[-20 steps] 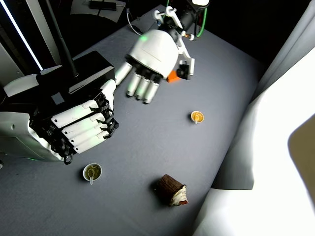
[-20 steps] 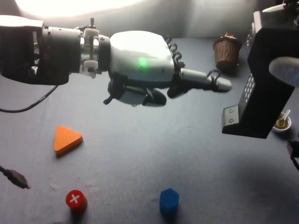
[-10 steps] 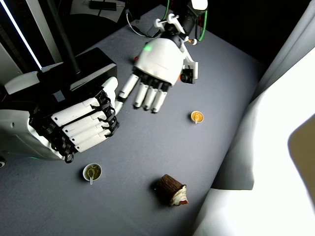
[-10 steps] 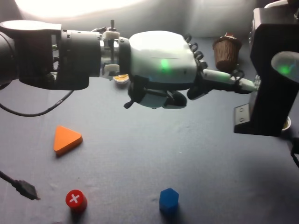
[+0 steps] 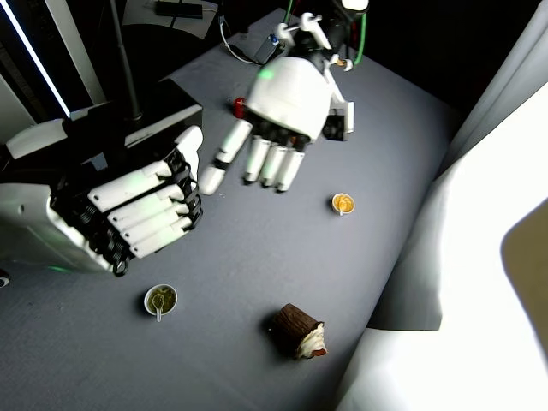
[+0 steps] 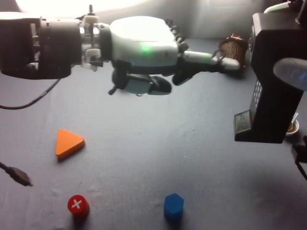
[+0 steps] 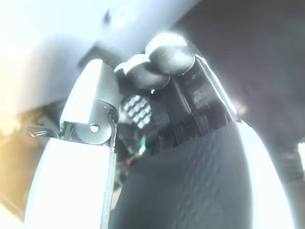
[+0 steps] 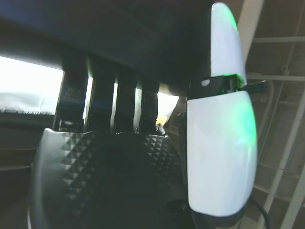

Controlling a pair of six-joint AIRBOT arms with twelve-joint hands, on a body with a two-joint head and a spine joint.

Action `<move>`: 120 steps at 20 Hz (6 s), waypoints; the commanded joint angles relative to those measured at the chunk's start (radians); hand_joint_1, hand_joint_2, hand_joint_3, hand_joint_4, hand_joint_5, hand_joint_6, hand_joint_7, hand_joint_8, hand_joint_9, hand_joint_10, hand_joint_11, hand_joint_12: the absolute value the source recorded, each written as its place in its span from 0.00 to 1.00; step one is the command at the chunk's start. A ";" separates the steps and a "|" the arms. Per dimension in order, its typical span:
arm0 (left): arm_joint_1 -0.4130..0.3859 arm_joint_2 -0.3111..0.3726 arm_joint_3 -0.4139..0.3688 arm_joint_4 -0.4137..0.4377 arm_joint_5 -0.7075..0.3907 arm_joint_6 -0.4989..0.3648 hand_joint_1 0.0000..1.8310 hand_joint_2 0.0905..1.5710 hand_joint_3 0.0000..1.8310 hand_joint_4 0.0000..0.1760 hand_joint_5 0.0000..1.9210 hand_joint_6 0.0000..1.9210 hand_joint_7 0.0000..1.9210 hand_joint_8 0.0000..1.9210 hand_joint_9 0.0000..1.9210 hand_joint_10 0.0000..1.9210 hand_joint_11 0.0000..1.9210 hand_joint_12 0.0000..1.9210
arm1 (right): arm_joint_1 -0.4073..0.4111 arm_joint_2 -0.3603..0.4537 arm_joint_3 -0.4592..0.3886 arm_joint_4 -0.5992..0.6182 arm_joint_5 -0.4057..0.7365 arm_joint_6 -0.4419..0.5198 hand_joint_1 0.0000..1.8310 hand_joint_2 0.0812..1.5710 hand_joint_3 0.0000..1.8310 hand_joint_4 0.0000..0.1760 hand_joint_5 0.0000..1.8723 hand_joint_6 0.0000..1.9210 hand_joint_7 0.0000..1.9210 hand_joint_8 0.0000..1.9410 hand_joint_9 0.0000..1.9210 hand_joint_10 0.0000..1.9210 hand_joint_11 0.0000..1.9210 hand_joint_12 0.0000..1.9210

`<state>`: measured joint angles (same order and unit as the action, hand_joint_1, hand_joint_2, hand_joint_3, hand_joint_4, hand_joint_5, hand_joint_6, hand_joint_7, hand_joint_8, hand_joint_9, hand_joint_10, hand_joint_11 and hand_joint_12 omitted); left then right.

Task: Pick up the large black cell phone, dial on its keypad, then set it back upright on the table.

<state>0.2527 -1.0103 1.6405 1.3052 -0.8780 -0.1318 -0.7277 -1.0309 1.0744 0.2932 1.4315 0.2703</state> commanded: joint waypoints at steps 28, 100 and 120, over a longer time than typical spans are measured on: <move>-0.020 0.013 -0.007 -0.059 -0.171 -0.151 0.71 0.82 0.00 0.56 0.03 0.00 0.31 0.86 0.39 1.00 0.37 1.00 | 0.020 0.007 0.012 0.004 0.145 0.015 0.81 0.70 0.00 0.00 0.49 0.41 0.44 0.59 0.47 0.61 0.43 0.84; -0.064 0.175 -0.036 0.135 0.050 -1.349 0.00 0.77 0.00 0.06 0.13 0.00 0.12 0.00 0.09 0.00 0.00 0.23 | -0.035 -0.196 0.306 0.091 0.260 0.035 0.81 0.70 0.00 0.00 0.49 0.48 0.43 0.56 0.49 0.58 0.45 0.80; -0.067 0.180 -0.028 0.135 0.050 -1.349 0.00 0.77 0.00 0.04 0.14 0.00 0.12 0.00 0.09 0.00 0.00 0.22 | -0.095 -0.195 0.295 0.072 0.264 0.047 0.81 0.69 0.00 0.00 0.52 0.41 0.45 0.56 0.50 0.56 0.46 0.79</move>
<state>0.2138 -0.8337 1.6081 1.5154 -0.8001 -1.4712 -0.8219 -1.2377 1.3632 0.3611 1.5547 0.2920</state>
